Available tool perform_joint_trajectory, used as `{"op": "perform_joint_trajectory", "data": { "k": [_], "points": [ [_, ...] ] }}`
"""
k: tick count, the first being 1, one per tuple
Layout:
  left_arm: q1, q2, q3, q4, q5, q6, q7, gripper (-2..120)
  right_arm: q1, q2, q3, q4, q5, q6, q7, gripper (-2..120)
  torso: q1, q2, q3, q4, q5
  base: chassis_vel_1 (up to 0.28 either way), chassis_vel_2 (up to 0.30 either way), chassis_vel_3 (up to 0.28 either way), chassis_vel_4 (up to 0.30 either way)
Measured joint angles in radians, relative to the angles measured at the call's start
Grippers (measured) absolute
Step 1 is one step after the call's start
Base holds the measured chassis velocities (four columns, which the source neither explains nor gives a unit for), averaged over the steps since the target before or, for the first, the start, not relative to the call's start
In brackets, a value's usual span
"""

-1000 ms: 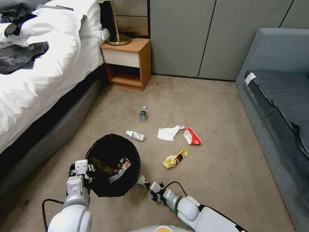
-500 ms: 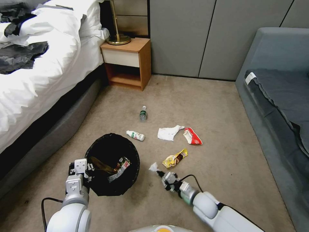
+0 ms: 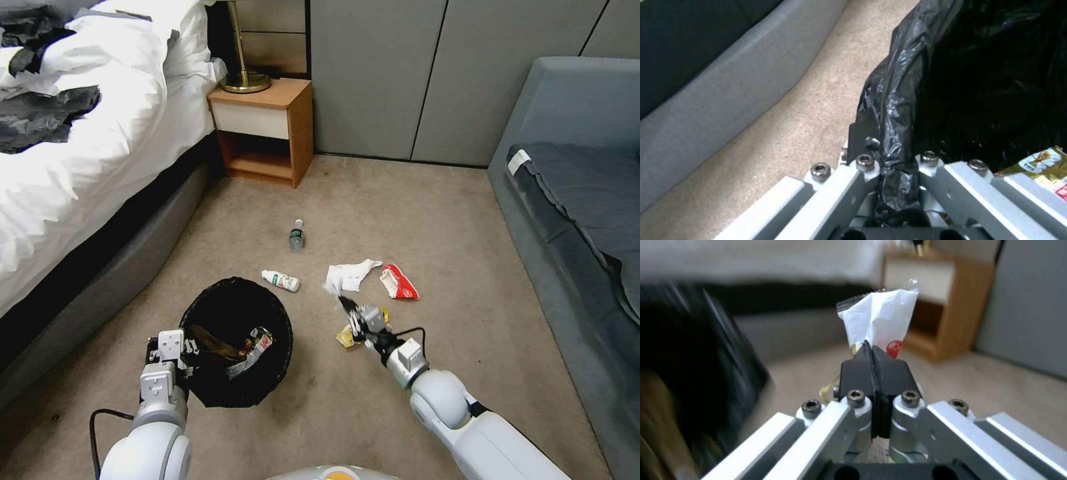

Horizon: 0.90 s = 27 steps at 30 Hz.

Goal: Pick up the trash bin, then pick up the garbage from the floor and place it into the trash bin.

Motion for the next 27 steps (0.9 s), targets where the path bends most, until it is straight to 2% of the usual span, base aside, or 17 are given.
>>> {"op": "perform_joint_trajectory", "data": {
  "k": [5,10,15,23,27],
  "points": [
    [-0.002,0.000,0.015,0.003,0.009,0.000,0.000,0,0.001,-0.017,-0.051,0.148,0.092,0.044,-0.056,0,0.000,0.000,0.000,0.0000,0.0000,0.000,0.000,0.000,0.000],
    [-0.001,0.001,0.025,0.003,0.017,-0.002,0.001,0,0.007,-0.045,-0.104,0.206,0.096,0.044,-0.078,0,0.000,0.000,0.000,-0.0001,0.0001,0.000,0.000,0.000,0.000],
    [-0.001,0.000,0.033,0.004,0.023,-0.004,0.000,0,0.024,-0.050,-0.148,0.206,0.091,0.042,-0.078,0,0.000,0.000,0.000,-0.0002,0.0001,0.000,0.000,0.000,0.000],
    [-0.003,-0.003,0.044,0.005,0.031,-0.004,-0.002,0,0.075,-0.014,-0.251,0.119,0.061,0.039,-0.068,0,0.000,0.000,0.000,0.0000,0.0002,0.000,0.000,0.000,0.000],
    [-0.002,-0.004,0.045,0.005,0.032,-0.004,-0.002,0,0.080,-0.011,-0.267,0.100,0.054,0.033,-0.066,0,0.000,0.000,0.000,0.0000,0.0000,0.000,0.000,0.000,0.000]
  ]
}}
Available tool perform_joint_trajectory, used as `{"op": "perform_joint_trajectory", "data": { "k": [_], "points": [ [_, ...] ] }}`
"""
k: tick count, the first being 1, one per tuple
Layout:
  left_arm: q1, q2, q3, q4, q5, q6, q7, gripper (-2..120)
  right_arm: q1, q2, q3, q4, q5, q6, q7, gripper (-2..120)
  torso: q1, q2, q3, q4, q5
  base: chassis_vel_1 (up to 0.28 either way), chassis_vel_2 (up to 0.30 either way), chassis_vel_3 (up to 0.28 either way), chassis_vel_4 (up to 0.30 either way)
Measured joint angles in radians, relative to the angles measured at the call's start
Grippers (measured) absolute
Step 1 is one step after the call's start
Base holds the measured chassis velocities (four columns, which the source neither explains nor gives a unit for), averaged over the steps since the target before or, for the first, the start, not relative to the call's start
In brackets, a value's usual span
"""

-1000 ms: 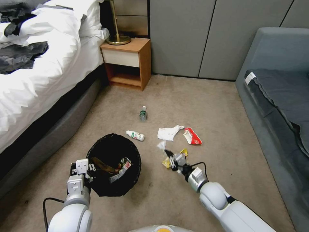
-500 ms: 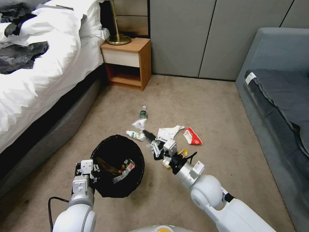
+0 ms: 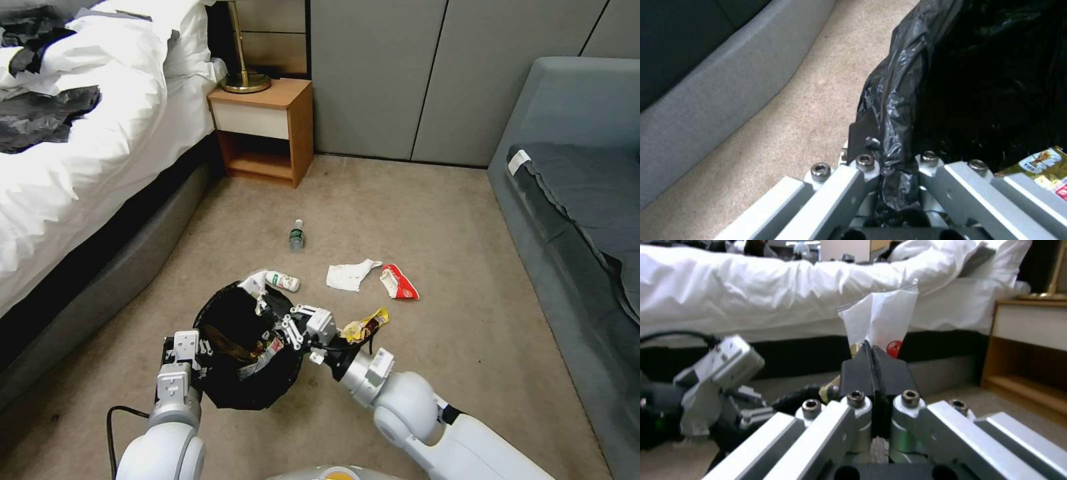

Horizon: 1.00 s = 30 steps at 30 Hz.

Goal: Pick up the trash bin, then pick up the garbage from the floor and place it into the trash bin.

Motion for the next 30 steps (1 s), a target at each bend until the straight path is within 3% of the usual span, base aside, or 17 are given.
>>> {"op": "perform_joint_trajectory", "data": {
  "k": [3,7,9,23,28,30],
  "points": [
    [0.001,0.000,0.000,-0.001,0.001,0.000,0.000,0,0.001,0.007,-0.017,-0.025,-0.018,-0.014,0.006,0,0.000,0.000,0.000,-0.0001,0.0000,0.000,0.000,0.000,0.000],
    [0.000,-0.001,0.000,-0.001,0.001,0.001,0.000,0,0.002,0.015,-0.030,-0.044,-0.031,-0.021,0.012,14,0.000,0.000,0.000,0.0000,0.0001,0.000,0.000,0.000,0.000],
    [-0.003,-0.001,0.000,-0.001,0.001,0.001,0.000,0,0.001,0.015,-0.031,-0.046,-0.035,-0.022,0.012,26,0.000,0.000,0.000,-0.0001,0.0001,0.000,0.000,0.000,0.000],
    [-0.019,-0.002,-0.004,0.002,-0.002,0.009,0.000,0,-0.019,0.002,-0.028,-0.025,-0.045,-0.026,0.012,72,0.000,0.000,0.000,-0.0001,0.0001,0.000,0.000,0.000,0.000],
    [-0.021,-0.003,-0.003,0.003,-0.002,0.014,0.000,0,-0.035,-0.020,-0.001,0.020,-0.060,-0.026,0.023,96,0.000,0.000,0.000,-0.0001,0.0002,0.000,0.000,0.000,0.000],
    [-0.021,-0.002,-0.004,0.005,-0.002,0.014,0.000,0,-0.039,-0.023,0.010,0.037,-0.063,-0.027,0.033,97,0.000,0.000,0.000,0.0000,0.0001,0.000,0.000,0.000,0.000]
  ]
}}
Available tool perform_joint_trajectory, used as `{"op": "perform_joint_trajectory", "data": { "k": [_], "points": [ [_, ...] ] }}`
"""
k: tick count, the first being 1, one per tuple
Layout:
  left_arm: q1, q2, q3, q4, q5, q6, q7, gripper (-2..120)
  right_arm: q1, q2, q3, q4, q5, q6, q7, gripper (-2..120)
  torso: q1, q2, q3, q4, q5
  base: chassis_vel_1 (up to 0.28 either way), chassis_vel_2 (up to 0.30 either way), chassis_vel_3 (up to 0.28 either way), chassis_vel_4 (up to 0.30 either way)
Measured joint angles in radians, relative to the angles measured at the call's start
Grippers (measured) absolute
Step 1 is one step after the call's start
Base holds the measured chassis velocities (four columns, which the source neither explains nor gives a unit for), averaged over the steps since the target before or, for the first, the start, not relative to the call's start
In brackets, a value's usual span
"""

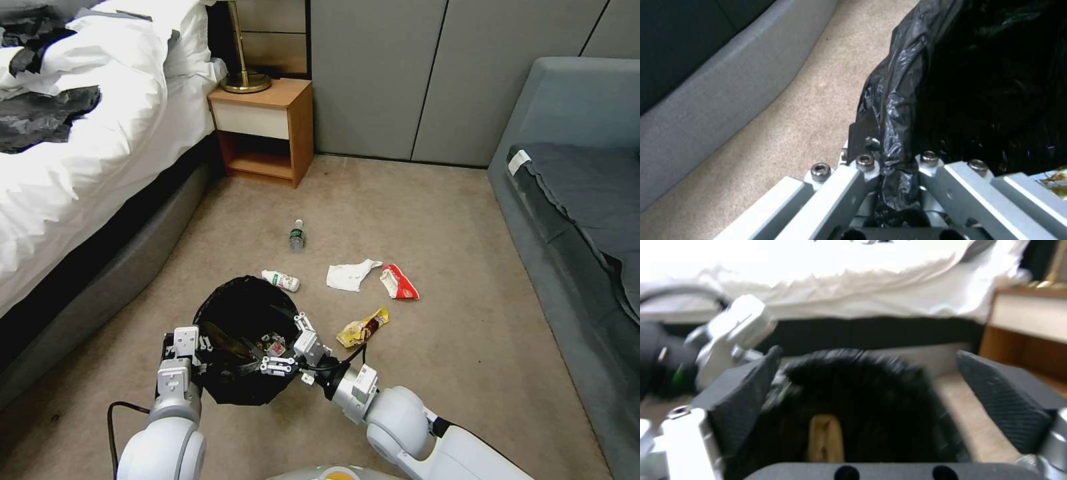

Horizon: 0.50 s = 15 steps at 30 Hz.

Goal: Pick up the trash bin, then pick up the garbage from the floor and place it into the trash bin.

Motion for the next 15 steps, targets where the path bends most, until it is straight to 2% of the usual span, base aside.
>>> {"op": "perform_joint_trajectory", "data": {
  "k": [3,5,9,11,13,15],
  "points": [
    [0.001,0.001,-0.004,0.005,0.000,0.000,0.000,0,-0.018,-0.006,0.043,0.061,-0.006,-0.011,0.042,100,0.000,0.000,0.000,0.0001,0.0000,0.000,0.000,0.000,0.000],
    [0.002,0.003,-0.010,0.009,-0.001,0.000,0.001,0,-0.066,-0.005,0.114,0.145,-0.035,-0.045,0.123,100,0.000,0.000,0.000,0.0001,0.0000,0.000,0.000,0.000,0.000],
    [0.002,0.006,-0.016,0.009,-0.003,0.000,0.001,0,-0.109,0.002,0.167,0.187,-0.057,-0.072,0.169,100,0.000,0.000,0.000,-0.0001,-0.0001,0.000,0.000,0.000,0.000],
    [0.002,0.011,-0.025,0.010,-0.009,0.000,0.002,0,-0.188,0.023,0.249,0.229,-0.097,-0.090,0.215,100,0.000,0.000,0.000,-0.0002,0.0000,0.000,0.000,0.000,0.000],
    [0.002,0.011,-0.027,0.010,-0.011,0.000,0.002,0,-0.206,0.029,0.268,0.235,-0.106,-0.091,0.220,100,0.000,0.000,0.000,-0.0001,0.0000,0.000,0.000,0.000,0.000],
    [0.004,0.013,-0.034,0.009,-0.016,0.000,0.002,0,-0.320,0.073,0.363,0.256,-0.139,-0.083,0.244,100,0.000,0.000,0.000,-0.0002,0.0001,0.000,0.000,0.000,0.000]
  ]
}}
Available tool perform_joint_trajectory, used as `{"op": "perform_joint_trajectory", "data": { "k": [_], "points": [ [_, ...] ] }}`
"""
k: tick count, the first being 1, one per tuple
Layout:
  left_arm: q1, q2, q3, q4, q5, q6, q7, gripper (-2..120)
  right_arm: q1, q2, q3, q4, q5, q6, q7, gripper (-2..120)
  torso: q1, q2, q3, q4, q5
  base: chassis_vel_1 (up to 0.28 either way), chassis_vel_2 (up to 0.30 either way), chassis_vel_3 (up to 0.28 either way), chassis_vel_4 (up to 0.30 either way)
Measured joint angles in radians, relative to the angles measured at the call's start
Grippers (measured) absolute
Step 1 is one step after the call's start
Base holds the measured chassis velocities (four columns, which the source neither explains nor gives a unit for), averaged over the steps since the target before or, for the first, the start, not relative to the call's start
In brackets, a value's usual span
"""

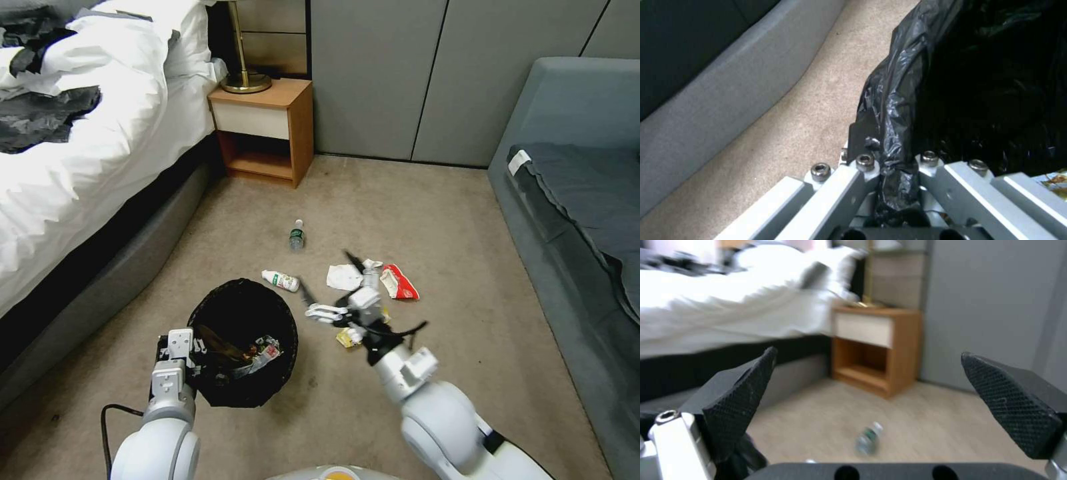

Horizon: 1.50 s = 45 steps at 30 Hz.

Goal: Pick up the trash bin, then pick up the garbage from the floor and place it into the trash bin.

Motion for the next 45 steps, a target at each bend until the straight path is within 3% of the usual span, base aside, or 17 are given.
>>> {"op": "perform_joint_trajectory", "data": {
  "k": [9,23,26,28,29,35,40,45],
  "points": [
    [0.003,0.002,0.000,0.000,-0.003,-0.003,0.001,0,-0.218,0.111,0.111,-0.035,-0.038,0.057,0.047,100,0.000,0.000,0.000,0.0000,-0.0001,0.000,0.000,0.000,0.000],
    [0.018,0.011,-0.009,-0.011,-0.011,-0.008,0.001,0,-0.180,0.132,0.128,-0.067,-0.013,0.040,0.076,100,0.000,0.000,0.000,0.0001,-0.0002,0.000,0.000,0.000,0.000],
    [0.017,0.009,-0.007,-0.013,-0.010,-0.008,0.001,0,-0.129,0.126,0.141,-0.072,0.021,-0.026,0.104,100,0.000,0.000,0.000,0.0002,-0.0001,0.000,0.000,0.000,0.000],
    [0.016,0.007,-0.002,-0.021,-0.007,-0.008,0.000,0,-0.071,0.120,0.146,-0.085,0.094,-0.172,0.158,100,0.000,0.000,0.000,0.0000,0.0000,0.000,0.000,0.000,0.000],
    [0.016,0.007,-0.002,-0.021,-0.007,-0.008,0.000,0,-0.071,0.120,0.146,-0.085,0.094,-0.172,0.158,100,0.000,0.000,0.000,0.0000,0.0000,0.000,0.000,0.000,0.000],
    [0.018,0.002,0.002,-0.024,0.001,-0.006,-0.003,0,0.079,0.060,0.115,-0.244,0.310,-0.402,0.224,100,0.000,0.000,0.000,0.0003,0.0001,0.000,0.000,0.000,0.000],
    [0.020,0.000,0.000,-0.024,0.001,-0.006,-0.006,0,0.166,0.044,0.072,-0.340,0.433,-0.504,0.245,100,0.000,0.000,0.000,0.0002,-0.0001,0.000,0.000,0.000,0.000],
    [0.020,-0.002,-0.002,-0.024,0.001,-0.006,-0.008,0,0.285,0.071,0.022,-0.525,0.542,-0.582,0.243,100,0.000,0.000,0.000,0.0003,0.0000,0.000,0.000,0.000,0.000]
  ]
}}
